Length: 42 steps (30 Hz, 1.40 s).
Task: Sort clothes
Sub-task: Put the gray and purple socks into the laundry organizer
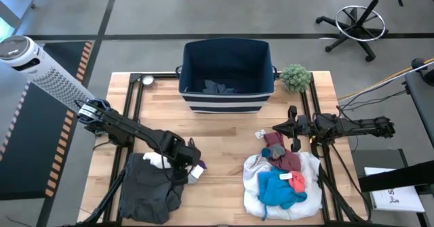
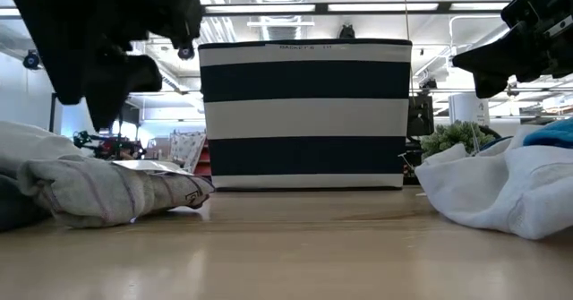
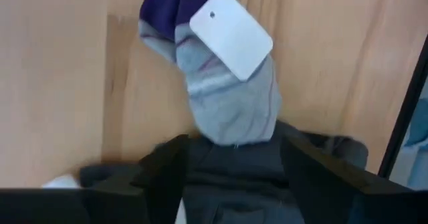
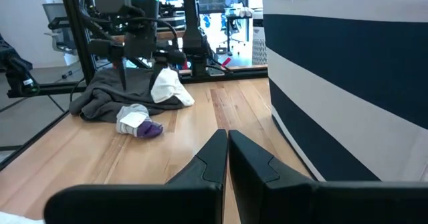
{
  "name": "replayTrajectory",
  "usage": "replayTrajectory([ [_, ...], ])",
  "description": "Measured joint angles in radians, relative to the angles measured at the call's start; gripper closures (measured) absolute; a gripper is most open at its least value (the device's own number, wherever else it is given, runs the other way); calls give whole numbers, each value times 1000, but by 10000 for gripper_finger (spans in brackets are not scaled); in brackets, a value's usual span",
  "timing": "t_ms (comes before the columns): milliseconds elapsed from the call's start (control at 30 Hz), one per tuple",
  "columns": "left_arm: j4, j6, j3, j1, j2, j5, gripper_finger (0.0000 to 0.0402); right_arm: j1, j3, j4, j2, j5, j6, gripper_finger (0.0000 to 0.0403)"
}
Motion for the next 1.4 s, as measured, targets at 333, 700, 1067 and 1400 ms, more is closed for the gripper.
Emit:
replayTrajectory([
  [333,130,2,-70,0,21,2,171,0,0,0,0,0,0,403],
  [700,150,30,-70,0,112,-6,201,0,0,0,0,0,0,403],
  [1067,123,117,-65,-6,145,-33,312,0,0,0,0,0,0,403],
  [1400,16,177,103,-1,69,-164,397,0,0,0,0,0,0,403],
])
